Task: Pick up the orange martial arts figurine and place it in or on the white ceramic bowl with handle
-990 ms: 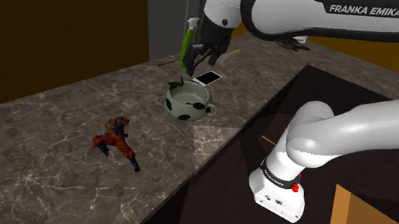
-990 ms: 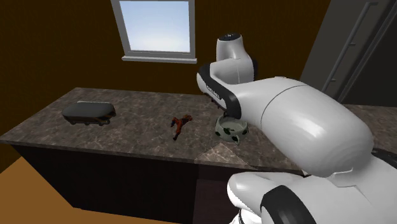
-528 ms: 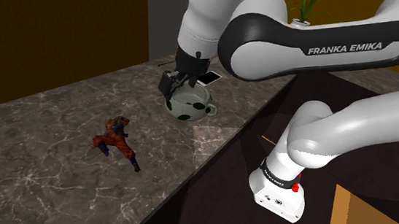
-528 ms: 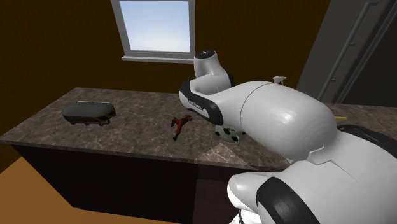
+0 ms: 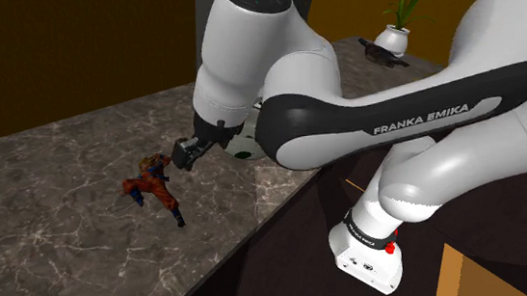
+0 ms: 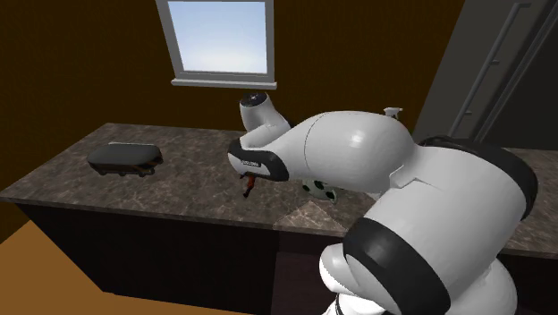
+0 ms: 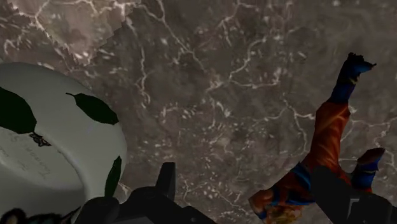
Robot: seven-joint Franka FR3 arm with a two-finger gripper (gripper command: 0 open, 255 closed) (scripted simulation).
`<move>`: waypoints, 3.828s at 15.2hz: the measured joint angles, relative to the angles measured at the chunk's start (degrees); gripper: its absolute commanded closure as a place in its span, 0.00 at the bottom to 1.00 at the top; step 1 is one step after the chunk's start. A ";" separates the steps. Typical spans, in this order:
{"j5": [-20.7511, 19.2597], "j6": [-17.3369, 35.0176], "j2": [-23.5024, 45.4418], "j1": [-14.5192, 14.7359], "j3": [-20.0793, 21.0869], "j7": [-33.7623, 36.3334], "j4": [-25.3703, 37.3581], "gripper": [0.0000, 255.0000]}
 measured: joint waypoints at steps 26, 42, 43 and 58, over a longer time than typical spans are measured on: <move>-19.75 13.71 21.78 -14.35 21.71 22.22 5.44 1.00; -11.87 8.32 16.34 -10.07 16.93 15.12 7.53 1.00; -11.33 7.58 15.95 -9.76 16.50 14.52 8.03 1.00; -5.41 -3.51 10.12 -5.98 10.68 7.61 14.92 1.00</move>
